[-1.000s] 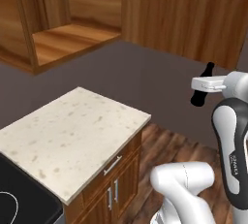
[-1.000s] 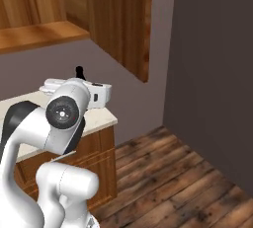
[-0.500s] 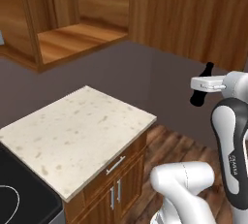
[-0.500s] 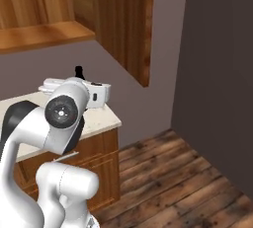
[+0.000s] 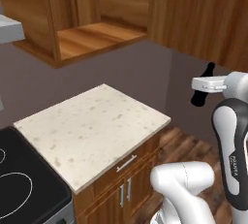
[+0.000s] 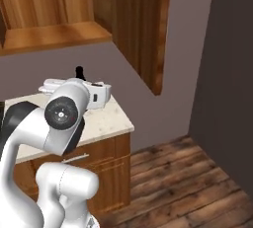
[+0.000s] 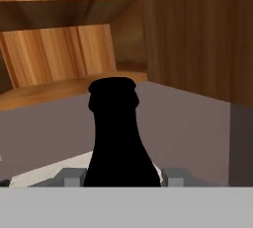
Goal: Pick the bottled drink from the counter and place it in the open cabinet.
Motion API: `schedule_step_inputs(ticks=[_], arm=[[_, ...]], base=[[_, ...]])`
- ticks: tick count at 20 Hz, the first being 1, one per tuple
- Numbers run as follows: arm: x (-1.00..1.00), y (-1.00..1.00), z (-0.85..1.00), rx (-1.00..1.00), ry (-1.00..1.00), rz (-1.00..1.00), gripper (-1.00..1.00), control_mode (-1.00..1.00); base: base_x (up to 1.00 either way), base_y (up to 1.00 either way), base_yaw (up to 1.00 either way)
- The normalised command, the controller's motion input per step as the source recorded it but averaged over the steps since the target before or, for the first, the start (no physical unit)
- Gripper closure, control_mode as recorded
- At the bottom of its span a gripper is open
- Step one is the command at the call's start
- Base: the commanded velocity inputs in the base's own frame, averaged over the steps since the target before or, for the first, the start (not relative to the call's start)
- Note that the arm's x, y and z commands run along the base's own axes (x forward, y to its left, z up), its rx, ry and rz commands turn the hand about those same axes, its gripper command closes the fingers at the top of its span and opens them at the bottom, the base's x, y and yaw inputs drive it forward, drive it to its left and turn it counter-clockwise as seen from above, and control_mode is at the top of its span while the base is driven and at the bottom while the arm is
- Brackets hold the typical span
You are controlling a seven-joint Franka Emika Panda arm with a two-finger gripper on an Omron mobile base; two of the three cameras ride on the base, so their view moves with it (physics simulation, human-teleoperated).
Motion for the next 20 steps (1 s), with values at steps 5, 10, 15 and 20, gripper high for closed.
schedule_step_inputs(ticks=[5, 10, 15, 20], arm=[[0.00, 0.00, 0.00, 0.00, 0.00, 0.00, 1.00, 1.00], [0.00, 0.00, 0.00, 0.00, 0.00, 0.00, 1.00, 1.00], [0.00, 0.00, 0.00, 0.00, 0.00, 0.00, 1.00, 1.00], [0.00, 0.00, 0.00, 0.00, 0.00, 0.00, 1.00, 1.00]], base=[[0.60, 0.01, 0.32], [0.30, 0.02, 0.29], [0.36, 0.20, 0.22], [0.52, 0.19, 0.09]])
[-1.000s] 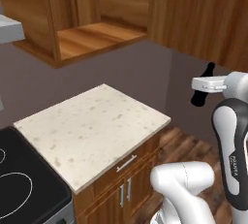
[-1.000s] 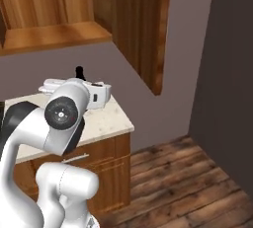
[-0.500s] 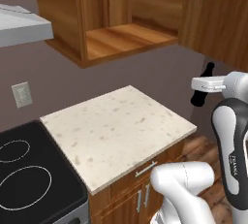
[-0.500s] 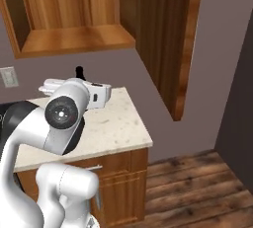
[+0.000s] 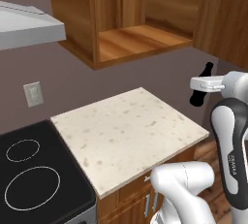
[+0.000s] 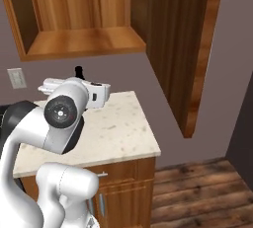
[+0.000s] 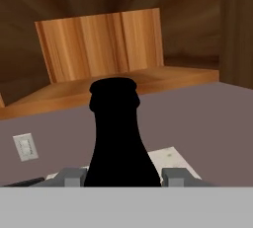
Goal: Pick the bottled drink from the counter and place it in the open cabinet.
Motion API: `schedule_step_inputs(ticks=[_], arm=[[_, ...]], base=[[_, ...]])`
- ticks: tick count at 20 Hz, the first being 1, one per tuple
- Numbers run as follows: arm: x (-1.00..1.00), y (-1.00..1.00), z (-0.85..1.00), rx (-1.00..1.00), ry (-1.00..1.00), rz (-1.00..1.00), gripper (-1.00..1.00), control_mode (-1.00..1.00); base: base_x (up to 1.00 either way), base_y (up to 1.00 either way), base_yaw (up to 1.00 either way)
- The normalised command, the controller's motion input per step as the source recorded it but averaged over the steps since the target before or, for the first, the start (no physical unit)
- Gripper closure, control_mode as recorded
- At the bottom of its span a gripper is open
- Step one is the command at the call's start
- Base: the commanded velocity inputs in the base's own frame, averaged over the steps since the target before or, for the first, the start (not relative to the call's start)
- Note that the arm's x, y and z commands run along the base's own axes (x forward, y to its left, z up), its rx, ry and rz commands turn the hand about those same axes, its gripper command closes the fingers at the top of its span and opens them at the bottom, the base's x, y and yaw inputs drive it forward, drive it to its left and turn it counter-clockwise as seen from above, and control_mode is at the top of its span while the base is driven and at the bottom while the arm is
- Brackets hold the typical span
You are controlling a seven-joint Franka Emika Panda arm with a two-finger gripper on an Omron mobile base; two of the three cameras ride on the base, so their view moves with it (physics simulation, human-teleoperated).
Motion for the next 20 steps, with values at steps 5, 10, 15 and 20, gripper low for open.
schedule_step_inputs(ticks=[5, 10, 15, 20], arm=[[0.00, 0.00, 0.00, 0.00, 0.00, 0.00, 1.00, 1.00], [0.00, 0.00, 0.00, 0.00, 0.00, 0.00, 1.00, 1.00], [0.00, 0.00, 0.00, 0.00, 0.00, 0.00, 1.00, 1.00], [0.00, 0.00, 0.00, 0.00, 0.00, 0.00, 1.00, 1.00]], base=[[0.67, 0.00, 0.03], [0.85, 0.06, 0.00], [0.78, 0.05, 0.03], [0.35, 0.05, 0.04]])
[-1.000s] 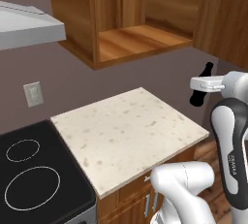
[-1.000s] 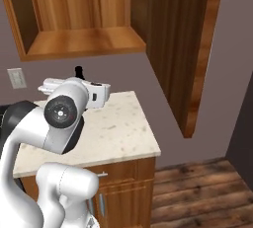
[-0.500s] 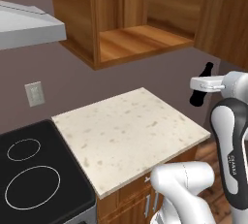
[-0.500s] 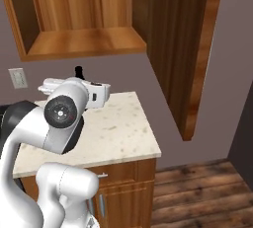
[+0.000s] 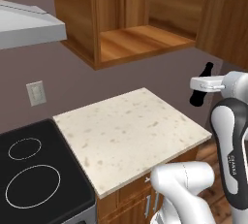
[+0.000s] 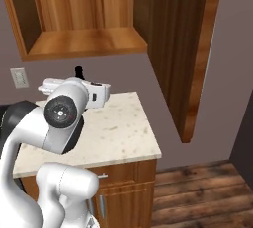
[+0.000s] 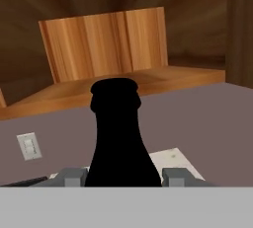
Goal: Pick the bottled drink from the counter and place it in the open cabinet.
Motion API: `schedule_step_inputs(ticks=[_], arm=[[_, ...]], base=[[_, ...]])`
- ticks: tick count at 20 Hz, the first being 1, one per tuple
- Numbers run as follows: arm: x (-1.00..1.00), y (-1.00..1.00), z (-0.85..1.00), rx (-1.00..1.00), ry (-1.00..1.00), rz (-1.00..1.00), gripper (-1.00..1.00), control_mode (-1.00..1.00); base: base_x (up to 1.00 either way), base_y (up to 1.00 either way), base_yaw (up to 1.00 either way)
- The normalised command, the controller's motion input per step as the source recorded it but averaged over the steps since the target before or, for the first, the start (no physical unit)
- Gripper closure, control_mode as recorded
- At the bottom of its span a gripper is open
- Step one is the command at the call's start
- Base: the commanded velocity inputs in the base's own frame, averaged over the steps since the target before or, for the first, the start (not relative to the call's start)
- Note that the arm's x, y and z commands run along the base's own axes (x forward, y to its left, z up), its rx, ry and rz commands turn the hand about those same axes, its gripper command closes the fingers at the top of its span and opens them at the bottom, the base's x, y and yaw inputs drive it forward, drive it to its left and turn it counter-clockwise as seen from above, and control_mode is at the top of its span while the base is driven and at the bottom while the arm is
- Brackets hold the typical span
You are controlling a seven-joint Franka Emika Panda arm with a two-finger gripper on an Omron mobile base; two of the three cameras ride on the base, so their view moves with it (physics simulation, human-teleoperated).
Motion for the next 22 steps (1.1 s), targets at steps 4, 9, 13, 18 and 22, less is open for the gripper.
schedule_step_inputs(ticks=[4, 9, 13, 18, 22], arm=[[0.02, 0.00, 0.18, 0.00, 0.00, 0.00, 1.00, -1.00], [0.10, 0.01, 0.57, 0.00, 0.00, 0.00, 1.00, -1.00], [0.11, 0.00, 0.71, 0.00, 0.00, 0.00, 1.00, -1.00], [0.11, 0.00, 0.62, 0.00, 0.00, 0.00, 1.00, -1.00], [0.18, 0.00, 0.45, 0.00, 0.00, 0.00, 1.00, -1.00]], base=[[0.07, 0.02, 0.00], [0.00, 0.00, 0.00], [0.00, 0.00, 0.00], [0.00, 0.00, 0.00], [0.00, 0.00, 0.00]])
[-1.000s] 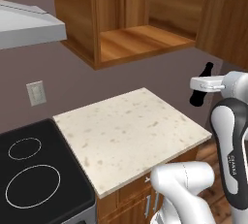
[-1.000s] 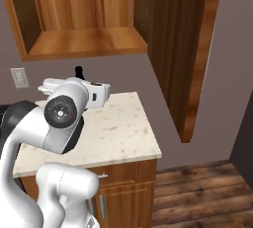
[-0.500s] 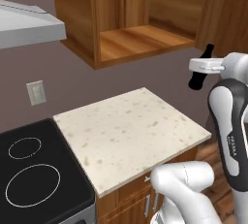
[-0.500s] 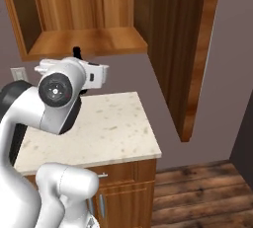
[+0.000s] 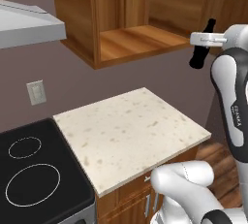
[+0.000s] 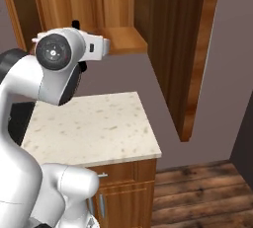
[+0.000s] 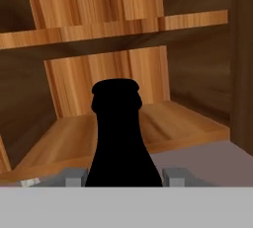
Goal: Pick the bottled drink from the counter and place it in the open cabinet.
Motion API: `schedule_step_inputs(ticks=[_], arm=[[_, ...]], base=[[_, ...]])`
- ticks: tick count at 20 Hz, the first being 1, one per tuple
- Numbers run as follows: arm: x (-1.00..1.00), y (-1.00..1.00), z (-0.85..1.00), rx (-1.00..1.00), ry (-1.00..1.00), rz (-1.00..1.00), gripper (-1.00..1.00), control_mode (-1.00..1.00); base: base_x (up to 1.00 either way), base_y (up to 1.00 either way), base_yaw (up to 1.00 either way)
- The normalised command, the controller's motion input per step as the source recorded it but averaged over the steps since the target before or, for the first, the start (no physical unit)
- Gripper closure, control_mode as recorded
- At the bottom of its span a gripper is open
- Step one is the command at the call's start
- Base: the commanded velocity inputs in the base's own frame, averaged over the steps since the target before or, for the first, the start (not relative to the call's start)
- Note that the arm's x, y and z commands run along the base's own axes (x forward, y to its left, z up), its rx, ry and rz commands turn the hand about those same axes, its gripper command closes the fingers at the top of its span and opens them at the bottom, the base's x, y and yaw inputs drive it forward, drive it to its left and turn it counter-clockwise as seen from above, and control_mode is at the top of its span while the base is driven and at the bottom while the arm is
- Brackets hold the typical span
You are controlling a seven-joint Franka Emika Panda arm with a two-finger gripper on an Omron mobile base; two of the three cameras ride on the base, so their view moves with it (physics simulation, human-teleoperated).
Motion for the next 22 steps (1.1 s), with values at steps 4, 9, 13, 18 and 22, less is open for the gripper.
schedule_step_inputs(ticks=[4, 9, 13, 18, 22], arm=[[0.27, 0.08, 0.30, -0.03, 0.00, 0.00, 1.00, -1.00], [0.33, 0.18, 0.13, -0.05, 0.00, 0.02, 1.00, -1.00], [0.50, 0.31, 0.01, -0.06, 0.00, 0.03, 1.00, -1.00], [0.53, 0.11, 0.00, -0.01, 0.00, 0.03, 1.00, -1.00], [0.62, 0.03, 0.00, 0.00, 0.00, 0.00, 1.00, -1.00]], base=[[0.00, 0.00, 0.00], [0.00, 0.00, 0.00], [0.00, 0.00, 0.00], [0.00, 0.00, 0.00], [0.00, 0.00, 0.00]])
